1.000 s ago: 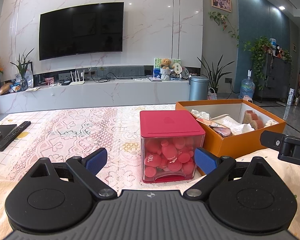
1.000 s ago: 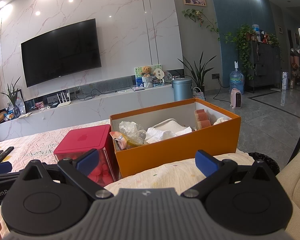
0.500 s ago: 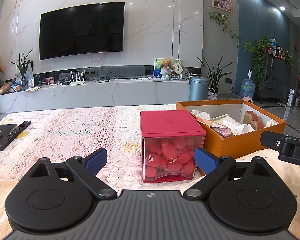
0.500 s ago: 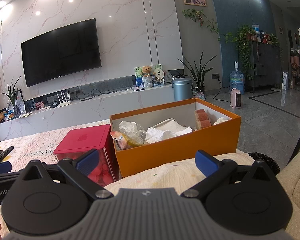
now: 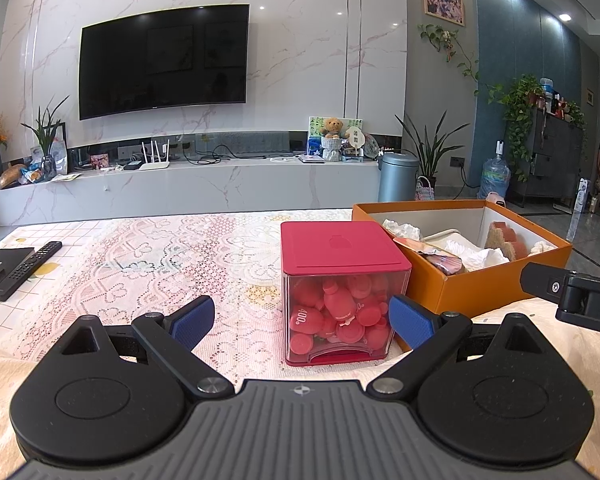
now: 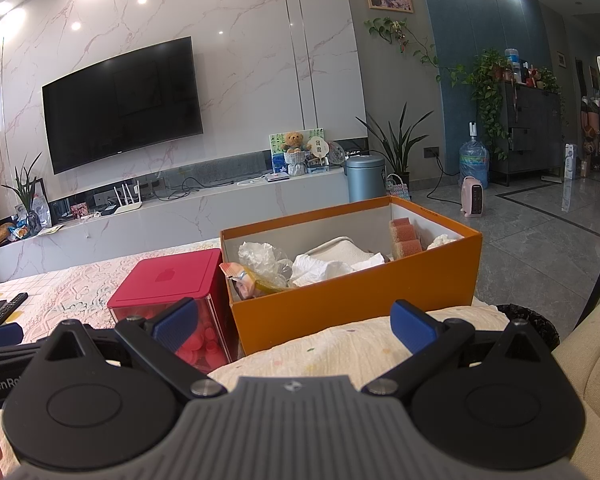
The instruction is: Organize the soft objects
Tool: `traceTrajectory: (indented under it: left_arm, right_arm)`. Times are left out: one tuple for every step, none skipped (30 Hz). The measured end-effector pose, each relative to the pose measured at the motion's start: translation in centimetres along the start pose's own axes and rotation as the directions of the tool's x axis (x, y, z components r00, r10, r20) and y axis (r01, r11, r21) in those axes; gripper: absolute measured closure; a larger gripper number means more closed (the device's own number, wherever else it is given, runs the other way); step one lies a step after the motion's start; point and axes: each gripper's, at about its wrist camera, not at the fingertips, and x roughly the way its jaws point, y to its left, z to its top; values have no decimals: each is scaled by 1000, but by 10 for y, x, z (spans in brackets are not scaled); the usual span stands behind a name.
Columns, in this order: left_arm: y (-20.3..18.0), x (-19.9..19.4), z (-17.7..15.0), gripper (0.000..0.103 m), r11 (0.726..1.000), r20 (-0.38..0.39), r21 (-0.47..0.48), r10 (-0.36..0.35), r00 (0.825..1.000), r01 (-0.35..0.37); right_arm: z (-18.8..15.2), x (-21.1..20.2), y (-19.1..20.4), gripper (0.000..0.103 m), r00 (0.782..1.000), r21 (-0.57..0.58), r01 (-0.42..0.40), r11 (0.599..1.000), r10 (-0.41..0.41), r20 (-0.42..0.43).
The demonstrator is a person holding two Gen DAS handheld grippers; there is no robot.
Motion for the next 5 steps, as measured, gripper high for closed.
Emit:
traceTrajectory:
  left_arm:
    - [0,0,0,0,1000,0,0,0,1000,0]
    - [0,0,0,0,1000,0,-1,0,1000,0]
    - [0,0,0,0,1000,0,-1,1,1000,-1]
    - [0,0,0,0,1000,0,-1,2,1000,-2]
    - [0,0,0,0,1000,0,-2,1,1000,-1]
  right_arm:
    - [0,0,0,3,1000,0,0,1000,0,0]
    - [0,0,0,3,1000,0,0,1000,0,0]
    - [0,0,0,3,1000,0,0,1000,0,0]
    - [0,0,0,3,1000,0,0,1000,0,0]
    - [0,0,0,3,1000,0,0,1000,0,0]
